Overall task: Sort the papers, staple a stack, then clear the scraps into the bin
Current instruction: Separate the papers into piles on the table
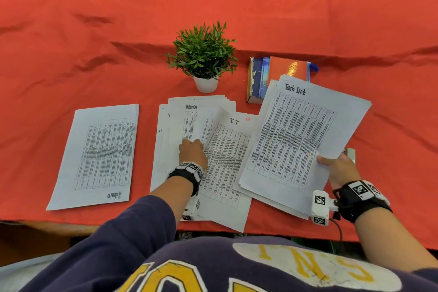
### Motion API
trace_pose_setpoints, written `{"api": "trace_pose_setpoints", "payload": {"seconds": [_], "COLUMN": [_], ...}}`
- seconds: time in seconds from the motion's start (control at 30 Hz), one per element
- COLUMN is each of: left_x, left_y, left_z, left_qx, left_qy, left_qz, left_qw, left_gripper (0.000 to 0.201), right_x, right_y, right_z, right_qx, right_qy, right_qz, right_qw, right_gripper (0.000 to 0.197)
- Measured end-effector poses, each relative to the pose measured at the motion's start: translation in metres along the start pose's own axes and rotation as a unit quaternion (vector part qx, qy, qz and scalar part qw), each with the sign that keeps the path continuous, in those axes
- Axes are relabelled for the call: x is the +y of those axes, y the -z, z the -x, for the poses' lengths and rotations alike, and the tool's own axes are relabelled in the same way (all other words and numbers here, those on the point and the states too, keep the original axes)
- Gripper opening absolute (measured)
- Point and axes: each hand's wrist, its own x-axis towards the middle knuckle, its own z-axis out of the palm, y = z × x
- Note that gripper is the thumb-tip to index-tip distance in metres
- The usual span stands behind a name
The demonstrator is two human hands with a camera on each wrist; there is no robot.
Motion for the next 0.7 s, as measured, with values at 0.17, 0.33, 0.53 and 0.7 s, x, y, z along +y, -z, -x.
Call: {"api": "trace_pose_setpoints", "payload": {"seconds": [0.17,0.33,0.53,0.7], "left_x": [0.001,0.0,0.003,0.003], "left_y": [0.007,0.013,0.021,0.031], "left_z": [-0.007,-0.013,-0.013,-0.011], "left_qx": [-0.017,-0.056,-0.055,-0.062], "left_qy": [0.056,0.059,0.068,0.037], "left_qz": [0.003,0.0,0.05,0.064], "left_qw": [0.998,0.997,0.995,0.995], "left_gripper": [0.034,0.033,0.02,0.021], "right_x": [0.007,0.008,-0.005,-0.012], "right_y": [0.003,0.002,-0.001,-0.002], "right_z": [-0.008,-0.01,0.0,0.002], "right_qx": [-0.014,-0.017,-0.021,-0.018], "right_qy": [-0.016,-0.028,-0.037,-0.035], "right_qz": [-0.021,-0.037,-0.065,-0.064], "right_qw": [1.0,0.999,0.997,0.997], "right_gripper": [0.019,0.02,0.026,0.032]}}
